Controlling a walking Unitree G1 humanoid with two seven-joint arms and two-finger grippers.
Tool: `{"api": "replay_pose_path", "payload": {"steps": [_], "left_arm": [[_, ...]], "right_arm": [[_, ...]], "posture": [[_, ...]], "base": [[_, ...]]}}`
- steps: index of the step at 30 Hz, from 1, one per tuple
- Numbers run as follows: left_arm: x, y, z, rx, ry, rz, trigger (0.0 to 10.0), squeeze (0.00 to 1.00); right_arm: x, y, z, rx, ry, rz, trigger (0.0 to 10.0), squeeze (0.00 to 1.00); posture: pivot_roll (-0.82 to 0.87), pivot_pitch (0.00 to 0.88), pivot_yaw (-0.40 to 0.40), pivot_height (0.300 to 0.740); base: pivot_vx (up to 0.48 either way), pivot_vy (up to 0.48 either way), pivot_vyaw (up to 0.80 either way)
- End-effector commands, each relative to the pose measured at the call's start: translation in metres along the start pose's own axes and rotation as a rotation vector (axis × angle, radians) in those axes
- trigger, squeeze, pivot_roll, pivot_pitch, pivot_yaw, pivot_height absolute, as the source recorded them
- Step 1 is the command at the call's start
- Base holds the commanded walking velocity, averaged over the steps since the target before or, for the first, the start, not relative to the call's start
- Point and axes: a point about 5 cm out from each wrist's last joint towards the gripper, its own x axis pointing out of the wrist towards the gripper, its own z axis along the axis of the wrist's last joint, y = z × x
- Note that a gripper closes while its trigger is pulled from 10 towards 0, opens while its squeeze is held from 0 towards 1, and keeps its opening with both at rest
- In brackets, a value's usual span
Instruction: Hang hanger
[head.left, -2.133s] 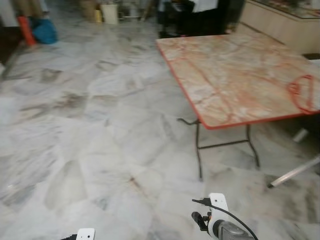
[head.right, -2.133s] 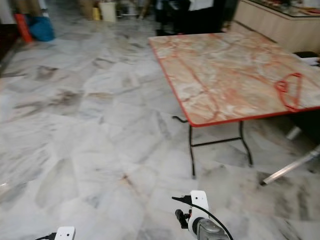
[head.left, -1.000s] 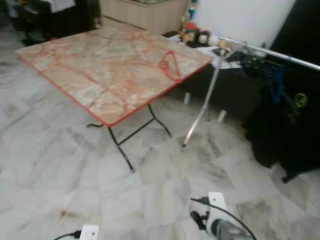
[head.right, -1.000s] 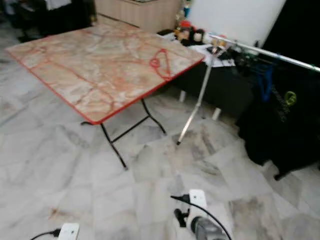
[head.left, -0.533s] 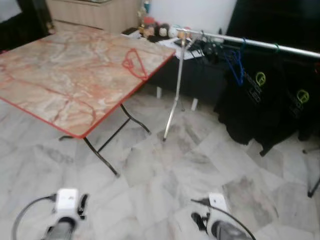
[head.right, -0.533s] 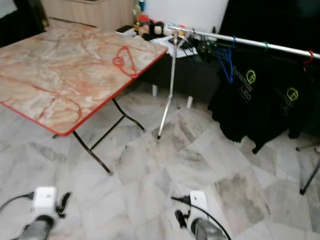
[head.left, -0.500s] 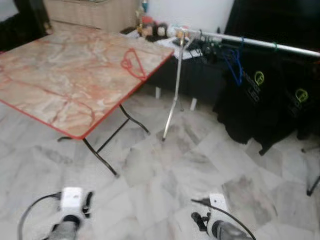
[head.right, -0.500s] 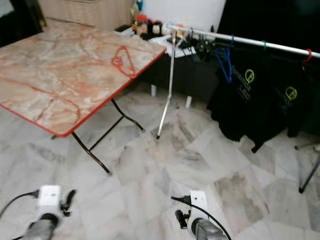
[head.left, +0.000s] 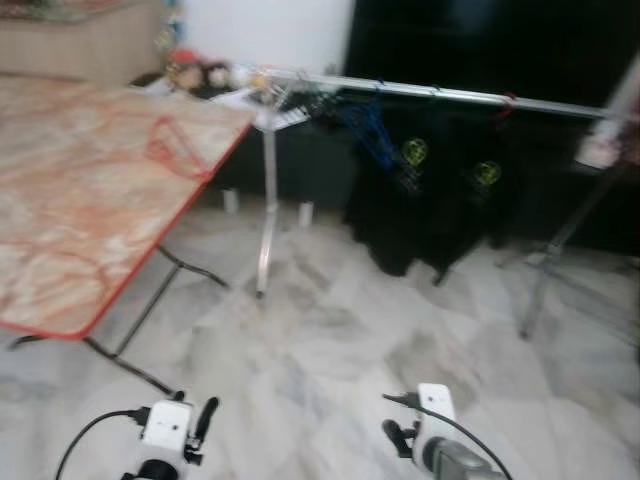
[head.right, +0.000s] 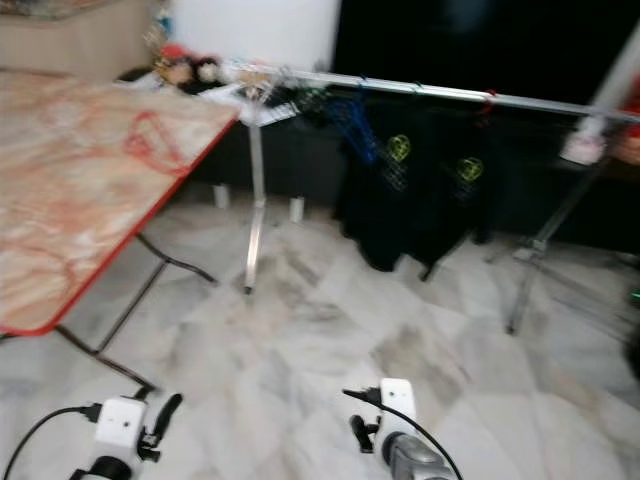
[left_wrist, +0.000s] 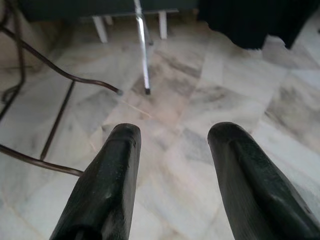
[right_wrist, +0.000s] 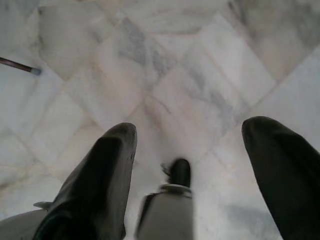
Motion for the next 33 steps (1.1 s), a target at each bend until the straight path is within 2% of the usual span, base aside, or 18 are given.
{"api": "replay_pose_path", "payload": {"steps": [1, 3, 6, 8, 10, 12, 21, 33], "left_arm": [[0.006, 0.000, -0.008, -0.057, 0.077, 0.027, 10.0, 0.00], [0.007, 0.003, -0.017, -0.104, 0.156, 0.057, 10.0, 0.00], [0.008, 0.002, -0.023, -0.126, 0.211, 0.059, 10.0, 0.00], [0.009, 0.000, -0.030, -0.118, 0.284, 0.045, 10.0, 0.00], [0.009, 0.000, -0.032, -0.117, 0.302, 0.038, 10.0, 0.00], [0.007, 0.000, -0.043, -0.132, 0.401, 0.049, 10.0, 0.00], [-0.002, -0.001, -0.058, -0.153, 0.520, 0.067, 10.0, 0.00], [-0.012, -0.005, -0.069, -0.177, 0.602, 0.086, 10.0, 0.00]], "right_arm": [[-0.001, -0.005, 0.001, -0.003, -0.003, -0.015, 10.0, 0.00], [-0.001, -0.005, 0.001, -0.006, -0.003, -0.015, 10.0, 0.00], [-0.001, -0.005, 0.001, -0.001, -0.007, -0.015, 10.0, 0.00], [-0.001, -0.005, 0.002, -0.004, -0.011, -0.016, 10.0, 0.00], [-0.001, -0.005, 0.002, -0.006, -0.013, -0.017, 10.0, 0.00], [-0.001, -0.005, 0.002, 0.015, -0.019, -0.029, 10.0, 0.00], [-0.001, -0.005, -0.002, -0.011, 0.013, -0.046, 10.0, 0.00], [-0.001, -0.004, -0.004, 0.004, 0.003, -0.047, 10.0, 0.00]], "posture": [[-0.01, 0.000, -0.045, 0.740], [-0.01, 0.000, -0.044, 0.740], [-0.01, 0.000, -0.043, 0.740], [-0.01, 0.000, -0.042, 0.740], [-0.01, 0.000, -0.041, 0.740], [-0.02, 0.000, -0.037, 0.740], [-0.02, 0.000, -0.028, 0.740], [-0.02, 0.000, -0.025, 0.740]], "base": [[0.000, 0.000, -0.78], [0.000, 0.000, -0.78], [0.000, 0.000, -0.77], [0.000, 0.000, 0.00], [0.000, 0.000, 0.00], [0.281, 0.000, 0.00], [0.292, 0.000, 0.00], [0.289, 0.000, 0.00]]}}
